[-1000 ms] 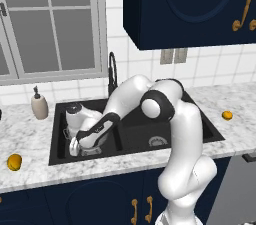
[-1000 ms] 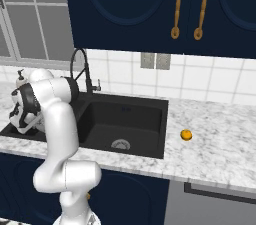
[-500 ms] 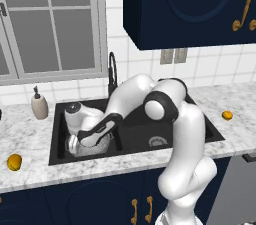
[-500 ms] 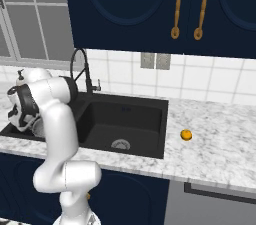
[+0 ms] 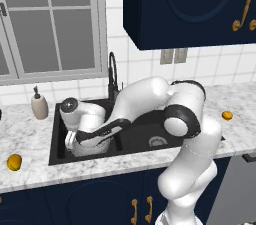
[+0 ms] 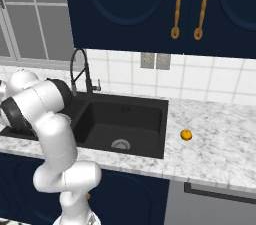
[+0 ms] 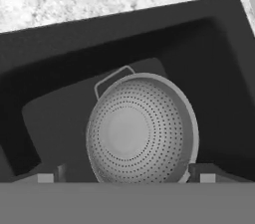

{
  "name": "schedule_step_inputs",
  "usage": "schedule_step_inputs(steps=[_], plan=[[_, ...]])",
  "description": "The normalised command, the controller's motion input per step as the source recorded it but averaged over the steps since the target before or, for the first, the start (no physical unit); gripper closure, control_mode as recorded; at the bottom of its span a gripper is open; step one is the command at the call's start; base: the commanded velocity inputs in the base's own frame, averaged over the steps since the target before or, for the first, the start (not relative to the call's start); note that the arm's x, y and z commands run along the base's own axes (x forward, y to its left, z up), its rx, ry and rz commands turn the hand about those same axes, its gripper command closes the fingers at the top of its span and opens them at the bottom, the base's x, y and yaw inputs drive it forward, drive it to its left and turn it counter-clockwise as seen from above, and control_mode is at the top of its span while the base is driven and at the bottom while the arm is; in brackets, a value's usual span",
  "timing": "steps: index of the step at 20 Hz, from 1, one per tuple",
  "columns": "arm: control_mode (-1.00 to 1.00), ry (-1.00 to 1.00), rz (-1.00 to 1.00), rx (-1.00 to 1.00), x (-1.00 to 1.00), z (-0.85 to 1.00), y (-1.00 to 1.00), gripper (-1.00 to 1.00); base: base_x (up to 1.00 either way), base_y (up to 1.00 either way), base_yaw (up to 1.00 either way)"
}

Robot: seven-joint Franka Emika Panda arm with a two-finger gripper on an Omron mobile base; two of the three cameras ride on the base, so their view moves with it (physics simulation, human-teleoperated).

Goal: Put the colander in the sink, put the tangerine, mango in the colander, and turn on the sink faucet and pour water over the colander.

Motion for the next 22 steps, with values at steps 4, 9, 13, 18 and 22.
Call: schedule_step_inputs(steps=[4,9,13,18,22], plan=[[-1.00,0.00,-0.16,0.02,-0.09,1.00,0.00,-1.00,0.00,0.00,0.00],[-1.00,0.05,-0.27,0.16,-0.33,0.92,-0.12,-1.00,0.00,0.00,0.00],[-1.00,0.10,-0.34,0.30,-0.99,0.23,-0.26,-1.00,0.00,0.00,0.00],[-1.00,0.06,-0.38,0.31,-0.94,0.35,-0.07,-1.00,0.00,0.00,0.00],[-1.00,0.02,-0.36,0.34,-0.83,0.06,0.01,-1.00,0.00,0.00,0.00]])
